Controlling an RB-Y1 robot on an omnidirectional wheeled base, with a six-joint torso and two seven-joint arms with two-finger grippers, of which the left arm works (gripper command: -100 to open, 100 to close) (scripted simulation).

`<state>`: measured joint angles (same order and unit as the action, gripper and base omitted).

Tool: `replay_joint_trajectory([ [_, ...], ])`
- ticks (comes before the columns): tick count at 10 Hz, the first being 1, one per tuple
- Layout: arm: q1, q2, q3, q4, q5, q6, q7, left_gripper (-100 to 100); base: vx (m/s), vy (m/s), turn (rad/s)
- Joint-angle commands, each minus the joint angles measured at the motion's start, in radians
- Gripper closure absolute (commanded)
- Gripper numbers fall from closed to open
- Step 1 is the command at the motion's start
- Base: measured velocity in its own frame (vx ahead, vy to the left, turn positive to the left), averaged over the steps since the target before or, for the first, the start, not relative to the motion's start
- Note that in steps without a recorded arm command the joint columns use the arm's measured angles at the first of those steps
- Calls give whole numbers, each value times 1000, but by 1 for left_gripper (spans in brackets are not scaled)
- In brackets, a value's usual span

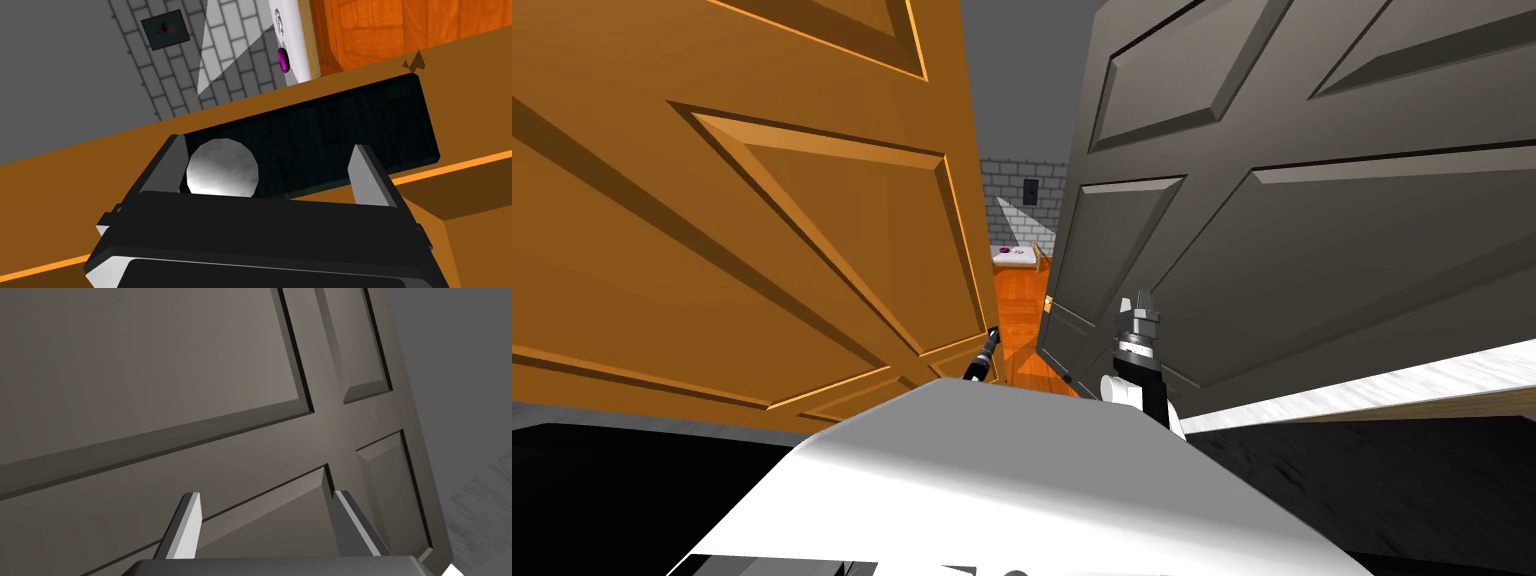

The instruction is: Push the door open

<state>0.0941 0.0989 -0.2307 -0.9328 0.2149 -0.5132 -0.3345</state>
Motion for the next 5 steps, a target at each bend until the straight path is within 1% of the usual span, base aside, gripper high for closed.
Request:
replay_joint_trajectory([
  [1,11,-3,-10,12,-2,31,0,100,2,-5,-12],
  [2,9,-2,2,14,4,46,-14,100,5,14,-294],
  [3,9,-2,2,14,4,46,-14,100,2,17,-171],
  [5,6,0,28,18,17,78,-43,100,26,39,-305],
])
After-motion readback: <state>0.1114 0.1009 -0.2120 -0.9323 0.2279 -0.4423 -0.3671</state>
